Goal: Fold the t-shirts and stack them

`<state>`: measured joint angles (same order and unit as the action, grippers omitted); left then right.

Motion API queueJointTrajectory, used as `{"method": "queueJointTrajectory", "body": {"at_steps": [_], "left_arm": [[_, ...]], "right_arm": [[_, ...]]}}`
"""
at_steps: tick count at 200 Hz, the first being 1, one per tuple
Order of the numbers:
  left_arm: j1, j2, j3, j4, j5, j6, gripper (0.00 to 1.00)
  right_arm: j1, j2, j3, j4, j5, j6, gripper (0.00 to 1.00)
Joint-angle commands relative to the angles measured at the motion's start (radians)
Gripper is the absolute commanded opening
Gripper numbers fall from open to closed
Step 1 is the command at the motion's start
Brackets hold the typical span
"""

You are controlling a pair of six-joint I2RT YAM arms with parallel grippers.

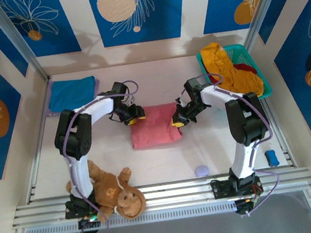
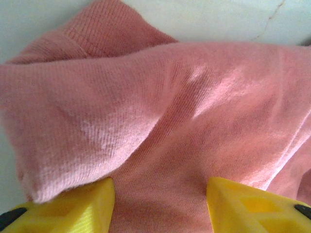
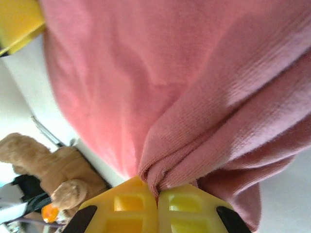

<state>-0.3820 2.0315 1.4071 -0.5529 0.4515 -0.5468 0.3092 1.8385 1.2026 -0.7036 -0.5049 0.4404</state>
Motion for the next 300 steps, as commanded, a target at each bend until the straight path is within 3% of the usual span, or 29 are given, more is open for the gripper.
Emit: {"method": "queueJointTrajectory", "body": {"at_steps": [1, 55, 87, 115, 145, 184, 223, 248, 273, 281, 300], "left_arm": [[0.005, -0.007, -0.035, -0.033, -0.019, 0.013, 0.54], [0.008, -0.012, -0.063, -0.027, -0.023, 0.018, 0.54], [0.019, -0.012, -0.085, -0.026, -0.031, 0.023, 0.54], [0.026, -0.020, -0.104, -0.024, -0.036, 0.031, 0.54], [0.028, -0.024, -0.105, -0.033, -0.040, 0.037, 0.55], [0.028, -0.025, -0.091, -0.039, -0.039, 0.042, 0.55], [0.027, -0.030, -0.079, -0.045, -0.032, 0.044, 0.55], [0.028, -0.032, -0.077, -0.043, -0.030, 0.044, 0.55], [0.028, -0.028, -0.078, -0.041, -0.027, 0.042, 0.55], [0.028, -0.027, -0.080, -0.041, -0.026, 0.042, 0.55], [0.026, -0.030, -0.084, -0.033, -0.022, 0.035, 0.55]], "right_arm": [[-0.022, -0.071, -0.057, 0.091, -0.192, 0.050, 0.01], [-0.116, -0.082, -0.323, 0.336, -0.314, 0.162, 0.00], [-0.133, -0.047, -0.389, 0.378, -0.299, 0.181, 0.00], [-0.135, -0.007, -0.400, 0.342, -0.197, 0.166, 0.00], [-0.124, -0.013, -0.400, 0.280, -0.075, 0.149, 0.11], [-0.088, -0.140, -0.397, 0.165, 0.029, 0.131, 0.30], [-0.044, -0.310, -0.347, -0.004, 0.117, 0.118, 0.33], [-0.039, -0.351, -0.325, 0.006, 0.072, 0.137, 0.27], [-0.035, -0.279, -0.296, 0.077, -0.028, 0.157, 0.16], [-0.029, -0.248, -0.284, 0.085, -0.035, 0.159, 0.16], [-0.011, -0.184, -0.255, 0.073, 0.006, 0.149, 0.30]]}}
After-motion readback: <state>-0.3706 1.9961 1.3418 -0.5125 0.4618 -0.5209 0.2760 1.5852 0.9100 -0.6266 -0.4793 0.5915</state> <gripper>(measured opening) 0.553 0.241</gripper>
